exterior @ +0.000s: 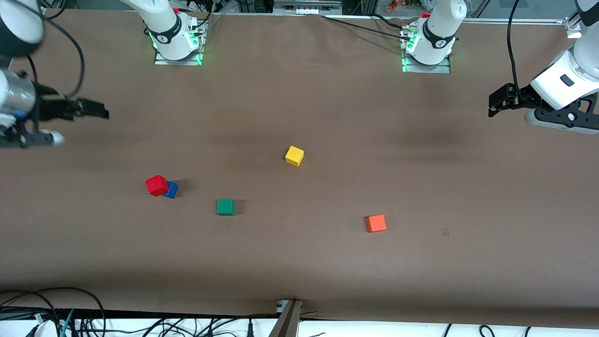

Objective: Pass red block to right arm, stack on blue

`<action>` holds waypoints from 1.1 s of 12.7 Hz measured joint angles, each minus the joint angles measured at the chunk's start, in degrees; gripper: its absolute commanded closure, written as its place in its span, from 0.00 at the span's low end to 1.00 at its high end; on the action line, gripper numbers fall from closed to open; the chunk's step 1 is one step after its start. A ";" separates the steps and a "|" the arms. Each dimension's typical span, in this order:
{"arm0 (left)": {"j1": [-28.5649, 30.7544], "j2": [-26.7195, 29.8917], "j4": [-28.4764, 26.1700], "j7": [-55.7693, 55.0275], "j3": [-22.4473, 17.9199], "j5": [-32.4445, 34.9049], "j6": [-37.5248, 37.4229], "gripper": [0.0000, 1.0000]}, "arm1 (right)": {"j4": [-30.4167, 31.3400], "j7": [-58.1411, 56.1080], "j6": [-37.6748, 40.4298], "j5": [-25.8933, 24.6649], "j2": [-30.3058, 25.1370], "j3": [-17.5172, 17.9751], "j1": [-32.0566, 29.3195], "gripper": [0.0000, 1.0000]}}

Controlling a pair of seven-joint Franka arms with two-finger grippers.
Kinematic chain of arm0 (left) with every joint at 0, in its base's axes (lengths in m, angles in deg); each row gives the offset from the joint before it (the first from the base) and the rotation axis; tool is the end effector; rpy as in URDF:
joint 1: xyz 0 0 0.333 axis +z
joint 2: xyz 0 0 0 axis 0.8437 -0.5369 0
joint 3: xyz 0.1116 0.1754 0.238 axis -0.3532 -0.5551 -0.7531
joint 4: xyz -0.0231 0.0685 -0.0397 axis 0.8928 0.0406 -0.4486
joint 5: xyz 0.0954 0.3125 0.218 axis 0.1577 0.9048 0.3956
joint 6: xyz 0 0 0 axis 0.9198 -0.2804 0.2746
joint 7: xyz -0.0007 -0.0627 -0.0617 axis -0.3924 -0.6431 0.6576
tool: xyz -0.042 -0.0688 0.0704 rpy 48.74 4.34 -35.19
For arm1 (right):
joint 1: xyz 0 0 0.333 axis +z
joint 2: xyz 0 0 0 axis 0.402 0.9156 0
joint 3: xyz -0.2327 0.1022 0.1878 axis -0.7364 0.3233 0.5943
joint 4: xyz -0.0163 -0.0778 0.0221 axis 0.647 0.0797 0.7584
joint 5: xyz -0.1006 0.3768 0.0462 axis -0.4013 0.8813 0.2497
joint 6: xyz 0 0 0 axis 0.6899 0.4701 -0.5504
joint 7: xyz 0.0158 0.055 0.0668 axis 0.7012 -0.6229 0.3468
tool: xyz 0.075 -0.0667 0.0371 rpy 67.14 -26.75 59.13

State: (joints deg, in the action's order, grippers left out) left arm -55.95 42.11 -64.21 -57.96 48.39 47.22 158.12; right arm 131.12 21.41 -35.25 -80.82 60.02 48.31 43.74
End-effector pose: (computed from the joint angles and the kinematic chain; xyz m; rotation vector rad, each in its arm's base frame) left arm 0.5460 -0.0358 0.5906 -3.1197 0.2384 0.1017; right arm 0.5577 0.0014 0.5668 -3.0428 -0.0521 0.4419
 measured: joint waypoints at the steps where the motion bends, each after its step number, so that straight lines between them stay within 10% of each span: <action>1: -0.04 -0.06 0.03 -1.15 0.01 0.00 0.00 0.00 | -0.03 0.23 0.99 -0.88 -1.40 0.06 -0.01 0.00; 7: 0.09 -0.42 2.89 -3.46 -0.45 0.00 -1.13 0.00 | 4.08 6.48 -4.36 -5.76 -4.90 19.72 -16.97 0.00; 14: -0.17 -0.87 4.67 -4.39 -0.05 -0.11 -2.01 0.00 | 11.15 6.50 -13.47 -5.74 -10.77 20.58 -22.07 0.00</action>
State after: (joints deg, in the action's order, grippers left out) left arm -56.12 41.24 -59.54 -62.35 48.34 47.11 156.12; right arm 142.28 27.92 -48.72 -86.56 49.25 68.88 21.67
